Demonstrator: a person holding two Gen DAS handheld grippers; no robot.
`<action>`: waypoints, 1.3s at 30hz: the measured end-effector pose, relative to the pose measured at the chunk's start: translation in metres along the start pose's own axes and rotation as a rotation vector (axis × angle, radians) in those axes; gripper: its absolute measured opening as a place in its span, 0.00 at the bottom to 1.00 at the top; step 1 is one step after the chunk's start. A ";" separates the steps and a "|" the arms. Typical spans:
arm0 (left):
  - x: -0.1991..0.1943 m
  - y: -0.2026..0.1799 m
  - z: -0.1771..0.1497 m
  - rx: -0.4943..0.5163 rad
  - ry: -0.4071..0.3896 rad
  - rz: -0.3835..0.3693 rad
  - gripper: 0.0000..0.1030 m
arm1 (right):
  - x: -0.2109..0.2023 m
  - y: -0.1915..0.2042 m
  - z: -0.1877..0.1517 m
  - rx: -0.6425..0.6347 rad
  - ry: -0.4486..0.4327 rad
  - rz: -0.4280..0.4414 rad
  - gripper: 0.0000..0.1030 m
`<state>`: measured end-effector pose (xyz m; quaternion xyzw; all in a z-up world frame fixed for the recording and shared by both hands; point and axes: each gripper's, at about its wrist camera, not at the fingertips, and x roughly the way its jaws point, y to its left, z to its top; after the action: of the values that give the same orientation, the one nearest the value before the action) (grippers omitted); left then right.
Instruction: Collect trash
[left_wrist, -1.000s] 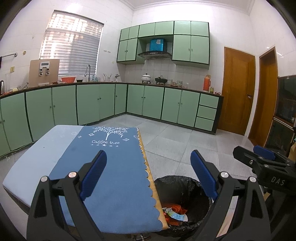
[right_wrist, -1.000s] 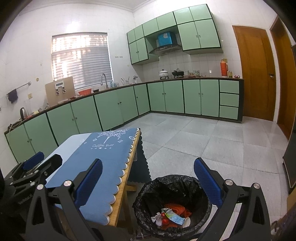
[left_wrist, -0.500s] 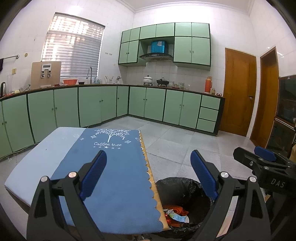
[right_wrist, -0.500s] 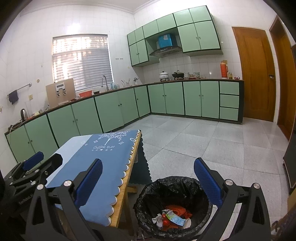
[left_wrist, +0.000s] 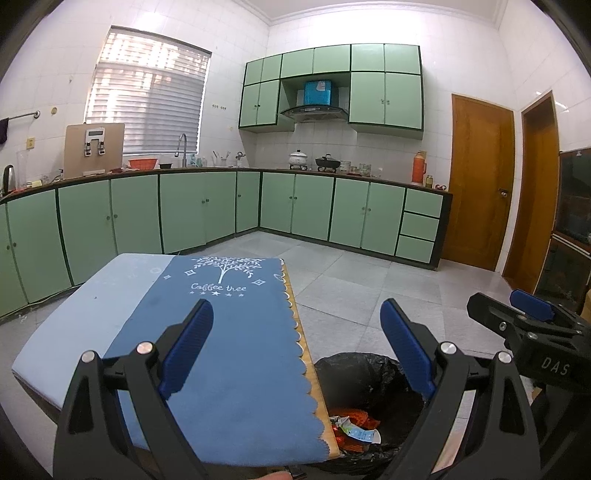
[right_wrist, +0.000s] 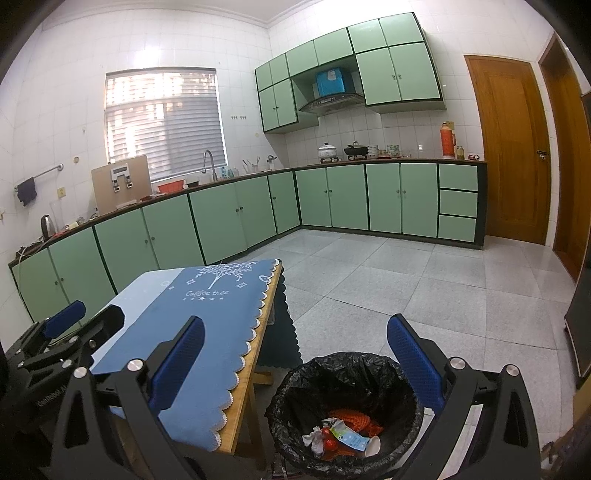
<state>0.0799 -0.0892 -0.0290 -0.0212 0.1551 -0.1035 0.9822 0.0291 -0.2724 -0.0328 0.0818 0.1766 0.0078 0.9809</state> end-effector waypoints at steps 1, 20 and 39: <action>0.000 0.000 0.000 0.000 0.001 -0.001 0.86 | 0.000 0.000 0.000 0.001 0.000 0.000 0.94; 0.000 -0.001 0.001 0.016 0.006 0.016 0.86 | 0.002 -0.001 0.005 0.000 0.000 -0.003 0.94; 0.000 -0.001 0.001 0.017 0.007 0.016 0.86 | 0.002 0.000 0.004 -0.002 -0.001 -0.002 0.94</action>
<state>0.0799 -0.0906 -0.0275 -0.0113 0.1579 -0.0970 0.9826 0.0323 -0.2730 -0.0297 0.0804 0.1763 0.0068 0.9810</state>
